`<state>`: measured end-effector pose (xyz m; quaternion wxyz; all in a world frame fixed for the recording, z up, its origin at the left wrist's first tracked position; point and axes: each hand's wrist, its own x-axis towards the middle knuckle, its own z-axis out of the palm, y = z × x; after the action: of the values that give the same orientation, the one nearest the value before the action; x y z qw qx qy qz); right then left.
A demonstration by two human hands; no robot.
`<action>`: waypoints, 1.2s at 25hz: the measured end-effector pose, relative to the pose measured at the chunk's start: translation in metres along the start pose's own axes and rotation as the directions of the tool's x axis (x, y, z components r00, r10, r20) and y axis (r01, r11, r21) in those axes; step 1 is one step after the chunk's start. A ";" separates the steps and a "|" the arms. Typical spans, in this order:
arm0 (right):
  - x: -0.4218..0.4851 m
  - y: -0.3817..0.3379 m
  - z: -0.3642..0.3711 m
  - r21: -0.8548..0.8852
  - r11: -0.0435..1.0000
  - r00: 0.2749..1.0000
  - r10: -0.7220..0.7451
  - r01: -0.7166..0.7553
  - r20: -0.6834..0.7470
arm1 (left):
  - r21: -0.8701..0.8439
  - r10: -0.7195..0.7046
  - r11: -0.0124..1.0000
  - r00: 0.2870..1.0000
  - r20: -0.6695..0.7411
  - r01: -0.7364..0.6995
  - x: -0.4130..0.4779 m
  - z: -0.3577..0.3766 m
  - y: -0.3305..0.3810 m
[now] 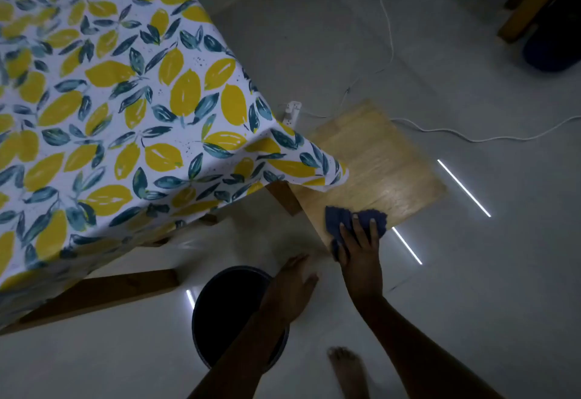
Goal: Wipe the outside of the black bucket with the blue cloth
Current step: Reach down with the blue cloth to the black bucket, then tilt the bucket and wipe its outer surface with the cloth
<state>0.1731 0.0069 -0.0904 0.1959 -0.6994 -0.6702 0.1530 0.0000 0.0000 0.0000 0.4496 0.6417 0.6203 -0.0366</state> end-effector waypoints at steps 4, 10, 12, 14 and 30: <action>-0.010 -0.017 -0.028 0.132 0.986 0.992 0.108 -0.100 -0.061 | -0.009 -0.052 0.999 0.998 0.020 0.053 -0.016 0.005 -0.021; -0.098 -0.073 -0.014 0.383 0.922 0.997 0.068 -0.053 -0.025 | 0.045 -0.071 0.997 0.997 0.010 0.070 -0.060 0.026 -0.089; -0.135 -0.084 0.018 0.462 0.871 0.986 0.144 -0.165 0.080 | 0.043 -0.085 0.995 0.996 -0.007 0.085 -0.068 0.048 -0.127; -0.166 -0.084 0.059 0.519 0.814 0.965 0.208 -0.262 0.161 | 0.021 -0.105 0.994 0.994 -0.027 0.106 -0.071 0.082 -0.168; -0.195 -0.050 0.187 0.644 0.741 0.980 0.103 -0.191 0.171 | 0.519 0.211 0.851 0.959 -0.189 -0.085 -0.022 0.212 -0.291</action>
<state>0.0295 -0.1733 -0.2399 0.3740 -0.6256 -0.5273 0.4367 -0.1377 -0.1997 -0.2672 0.1892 0.7828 0.5866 -0.0854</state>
